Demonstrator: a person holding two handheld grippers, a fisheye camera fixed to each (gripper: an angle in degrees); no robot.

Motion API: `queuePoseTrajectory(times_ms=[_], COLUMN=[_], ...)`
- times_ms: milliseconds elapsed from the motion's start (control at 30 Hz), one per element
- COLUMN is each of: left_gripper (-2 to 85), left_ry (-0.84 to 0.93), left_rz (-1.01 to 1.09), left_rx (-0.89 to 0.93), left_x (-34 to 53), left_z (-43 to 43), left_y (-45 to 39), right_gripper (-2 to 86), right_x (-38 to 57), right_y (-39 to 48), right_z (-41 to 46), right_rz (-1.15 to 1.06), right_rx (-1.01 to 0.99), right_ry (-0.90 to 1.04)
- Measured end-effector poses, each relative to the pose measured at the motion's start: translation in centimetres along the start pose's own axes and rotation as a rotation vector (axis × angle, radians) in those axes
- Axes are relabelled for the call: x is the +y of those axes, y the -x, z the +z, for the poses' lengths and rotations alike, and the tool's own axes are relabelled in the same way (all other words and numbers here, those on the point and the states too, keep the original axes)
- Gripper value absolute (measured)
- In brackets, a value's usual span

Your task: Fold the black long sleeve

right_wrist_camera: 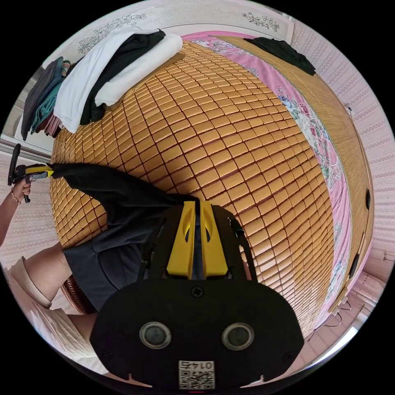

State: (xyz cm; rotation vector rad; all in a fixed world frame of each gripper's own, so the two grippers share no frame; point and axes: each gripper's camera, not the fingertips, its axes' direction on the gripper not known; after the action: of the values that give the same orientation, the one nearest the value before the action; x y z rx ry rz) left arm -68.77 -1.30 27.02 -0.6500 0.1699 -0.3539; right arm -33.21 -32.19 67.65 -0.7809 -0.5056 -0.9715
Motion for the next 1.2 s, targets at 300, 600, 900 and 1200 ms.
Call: queuePoseTrajectory(times_ms=[300, 600, 900, 1200], left_gripper=[0.2, 4.8, -0.6, 3.0], left_ry=[-0.341, -0.249, -0.077, -0.092], left_rz=[-0.41, -0.311, -0.174, -0.164], left_rx=[0.098, -0.117, -0.289, -0.272], left_x=[1.5, -5.0, -8.3, -8.3], left_z=[-5.5, -1.0, 2.0, 3.2], left_y=[8.7, 4.2, 1.6, 0.5], right_gripper=[0.0, 0.7, 0.5, 2.3], right_x=[-1.1, -1.6, -0.4, 0.7], right_y=[-0.7, -1.9, -3.7, -6.1], right_z=[-0.1, 0.9, 0.0, 0.0], right_rz=[-0.012, 0.008, 0.023, 0.064], right_rx=[-0.003, -0.004, -0.022, -0.142], right_ry=[-0.02, 0.026, 0.028, 0.039])
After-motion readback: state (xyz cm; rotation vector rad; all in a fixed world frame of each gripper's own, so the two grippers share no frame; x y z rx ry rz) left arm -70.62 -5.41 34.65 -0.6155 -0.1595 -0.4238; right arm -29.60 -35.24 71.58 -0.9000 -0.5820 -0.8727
